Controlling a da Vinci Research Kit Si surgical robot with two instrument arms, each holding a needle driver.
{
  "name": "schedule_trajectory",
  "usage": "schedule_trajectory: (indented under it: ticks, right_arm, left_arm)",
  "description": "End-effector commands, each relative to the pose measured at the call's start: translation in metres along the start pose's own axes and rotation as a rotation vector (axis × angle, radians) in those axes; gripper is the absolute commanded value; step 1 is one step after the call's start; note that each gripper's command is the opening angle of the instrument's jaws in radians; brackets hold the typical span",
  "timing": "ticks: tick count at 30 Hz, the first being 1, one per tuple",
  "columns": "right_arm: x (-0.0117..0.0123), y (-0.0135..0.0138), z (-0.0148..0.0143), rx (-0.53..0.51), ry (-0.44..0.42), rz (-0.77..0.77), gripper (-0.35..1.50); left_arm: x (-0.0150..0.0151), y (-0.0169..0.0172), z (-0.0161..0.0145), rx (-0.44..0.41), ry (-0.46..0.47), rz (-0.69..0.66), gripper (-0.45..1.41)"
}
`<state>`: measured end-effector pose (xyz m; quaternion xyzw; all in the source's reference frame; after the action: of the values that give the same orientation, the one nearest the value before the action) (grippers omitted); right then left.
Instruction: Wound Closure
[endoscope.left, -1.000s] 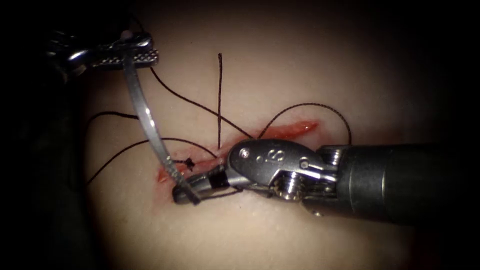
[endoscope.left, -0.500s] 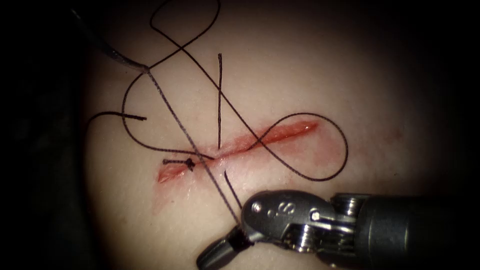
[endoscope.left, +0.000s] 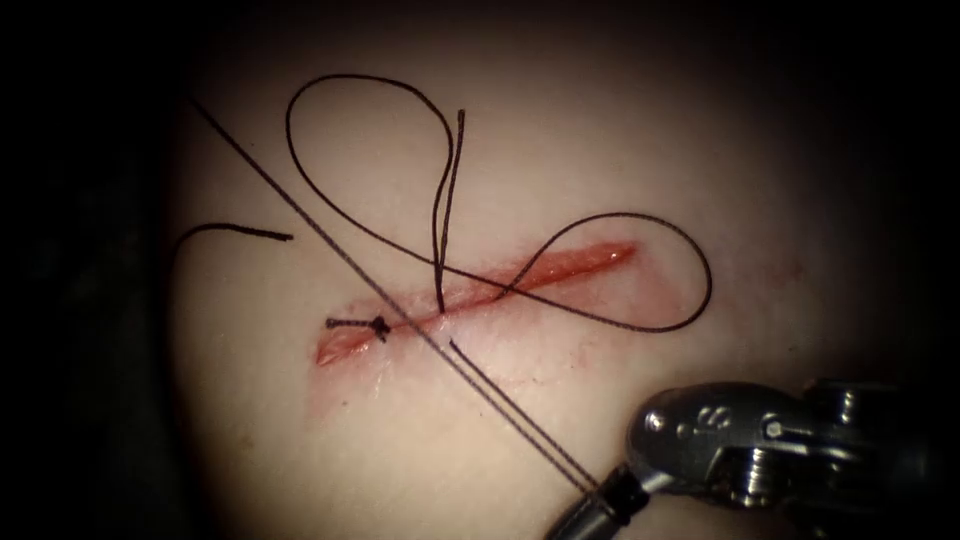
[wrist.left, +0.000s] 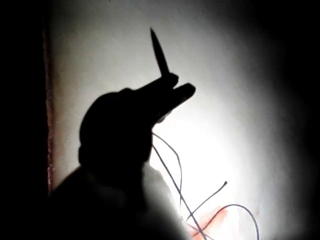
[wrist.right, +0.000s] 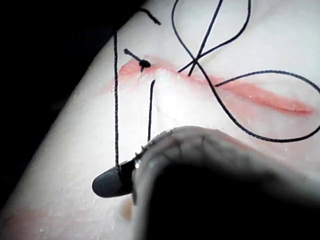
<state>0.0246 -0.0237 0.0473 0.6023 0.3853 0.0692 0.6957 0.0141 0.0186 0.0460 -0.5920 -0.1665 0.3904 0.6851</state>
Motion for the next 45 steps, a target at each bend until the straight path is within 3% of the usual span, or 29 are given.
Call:
schedule_trajectory:
  ticks: [1,8,14,18,22,23,25,26,28,30,31,34,35,36,38,40,41,42,43,45]
  right_arm:
    - [-0.0003,0.0001,-0.0015,-0.025,-0.013,0.019,-0.35]
    - [-0.0039,-0.0021,-0.0075,-0.096,-0.096,0.136,-0.35]
    - [-0.0076,-0.0041,-0.0115,-0.171,-0.16,0.283,-0.35]
    - [-0.0076,-0.0043,-0.0126,-0.209,-0.163,0.31,-0.35]
    - [-0.0027,-0.003,-0.0131,-0.285,-0.048,0.149,-0.35]
    - [0.0007,-0.002,-0.013,-0.349,0.047,0.051,-0.35]
    - [0.003,-0.0013,-0.0128,-0.387,0.132,-0.012,-0.35]
    - [0.0041,-0.0009,-0.0126,-0.401,0.175,-0.077,-0.27]
    - [0.0052,-0.0006,-0.0122,-0.415,0.232,-0.165,0.12]
    - [0.0061,-0.0004,-0.0117,-0.427,0.259,-0.181,0.24]
    - [0.0063,-0.0003,-0.0114,-0.431,0.266,-0.172,0.31]
    - [0.0063,0.0001,-0.0095,-0.489,0.292,-0.149,0.14]
    - [0.0062,0.0005,-0.0086,-0.5,0.294,-0.145,0.41]
    - [0.0062,0.0005,-0.0086,-0.5,0.294,-0.145,0.41]
    - [0.0061,0.0018,-0.0059,-0.443,0.243,-0.165,0.68]
    - [0.0062,0.0022,-0.0051,-0.414,0.222,-0.172,0.61]
    - [0.007,0.0028,-0.0035,-0.382,0.186,-0.284,0.39]
    - [0.007,0.0028,-0.0035,-0.382,0.186,-0.284,0.39]
    - [0.0077,0.0029,-0.0032,-0.383,0.177,-0.332,0.42]
    - [0.0089,0.0029,-0.0028,-0.374,0.17,-0.386,0.73]
  left_arm:
    - [0.0002,-0.0007,0.0001,0.01,0.009,0.006,-0.45]
    - [0.0031,-0.0023,-0.0023,0.103,0.09,0.065,-0.45]
    - [0.0029,-0.0022,-0.0023,0.128,0.121,0.073,-0.45]
    - [0.0028,-0.0021,-0.0024,0.124,0.119,0.081,-0.45]
    - [0.0011,-0.0011,-0.0011,-0.003,-0.006,-0.046,-0.45]
    - [-0.0012,0.0,0.0003,-0.056,-0.084,-0.072,-0.45]
    - [-0.0035,0.0011,0.0016,-0.093,-0.139,-0.087,-0.45]
    - [-0.0053,0.0017,0.0024,-0.111,-0.177,-0.08,-0.45]
    - [-0.0079,0.0027,0.0035,-0.133,-0.235,-0.089,-0.45]
    - [-0.0109,0.0037,0.0045,-0.165,-0.319,-0.102,-0.45]
    - [-0.012,0.0041,0.0049,-0.173,-0.355,-0.116,-0.45]
    - [-0.0161,0.0052,0.0061,-0.196,-0.465,-0.132,-0.45]
    - [-0.0169,0.0054,0.0064,-0.201,-0.482,-0.136,-0.45]
    - [-0.0169,0.0054,0.0064,-0.201,-0.482,-0.136,-0.45]
    - [-0.0185,0.0051,0.0069,-0.204,-0.494,-0.133,-0.45]
    - [-0.0187,0.005,0.007,-0.203,-0.491,-0.132,-0.45]
    - [-0.019,0.0046,0.0071,-0.203,-0.497,-0.127,-0.45]
    - [-0.019,0.0046,0.0071,-0.203,-0.497,-0.127,-0.45]
    - [-0.019,0.0045,0.0071,-0.2,-0.497,-0.125,-0.45]
    - [-0.0189,0.0045,0.0072,-0.193,-0.503,-0.122,-0.45]
